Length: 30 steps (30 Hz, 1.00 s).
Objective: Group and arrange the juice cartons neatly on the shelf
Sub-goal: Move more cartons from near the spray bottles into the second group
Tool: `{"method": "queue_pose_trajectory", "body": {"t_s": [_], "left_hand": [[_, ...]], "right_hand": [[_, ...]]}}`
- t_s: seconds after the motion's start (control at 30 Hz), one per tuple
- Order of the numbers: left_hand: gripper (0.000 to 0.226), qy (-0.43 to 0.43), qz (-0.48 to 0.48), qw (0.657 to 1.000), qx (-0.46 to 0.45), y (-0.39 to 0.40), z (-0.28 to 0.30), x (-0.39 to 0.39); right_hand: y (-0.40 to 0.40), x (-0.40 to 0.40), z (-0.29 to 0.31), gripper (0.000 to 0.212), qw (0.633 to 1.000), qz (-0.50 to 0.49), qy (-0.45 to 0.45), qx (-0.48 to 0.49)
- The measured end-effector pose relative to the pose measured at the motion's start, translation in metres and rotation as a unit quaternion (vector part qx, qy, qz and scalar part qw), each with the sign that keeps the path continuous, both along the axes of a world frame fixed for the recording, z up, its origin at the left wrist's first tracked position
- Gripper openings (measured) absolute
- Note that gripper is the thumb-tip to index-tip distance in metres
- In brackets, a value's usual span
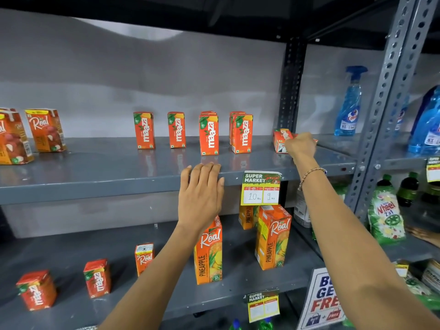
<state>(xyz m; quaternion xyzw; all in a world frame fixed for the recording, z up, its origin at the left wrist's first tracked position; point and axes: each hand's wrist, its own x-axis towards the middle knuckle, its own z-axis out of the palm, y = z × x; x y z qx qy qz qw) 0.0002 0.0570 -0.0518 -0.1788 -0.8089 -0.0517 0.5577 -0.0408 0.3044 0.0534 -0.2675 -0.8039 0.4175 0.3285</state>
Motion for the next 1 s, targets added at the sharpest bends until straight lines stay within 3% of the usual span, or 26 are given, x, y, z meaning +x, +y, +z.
{"method": "queue_pose_trajectory", "body": {"t_s": [0.2,0.5,0.63,0.73,1.0], "left_hand": [[0.038,-0.003,-0.005,1.000,0.001,0.000,0.001,0.001],[0.039,-0.032,-0.008,0.999,-0.013,-0.004,0.004,0.005],[0.042,-0.062,-0.010,0.997,-0.034,-0.014,0.010,0.007],[0.037,-0.074,-0.005,0.997,-0.001,-0.033,0.013,0.010],[0.035,-0.054,0.062,0.996,0.040,-0.120,0.017,0.013]], "right_hand": [[0.000,0.006,-0.007,0.048,1.000,-0.007,0.009,0.023],[0.002,0.020,-0.004,0.061,0.994,0.108,-0.020,0.029],[-0.006,0.030,-0.003,0.054,0.992,0.111,-0.027,0.044],[-0.019,0.044,-0.004,0.048,0.993,0.117,0.005,0.033],[-0.109,0.073,0.008,0.043,0.971,0.238,0.033,0.016]]}}
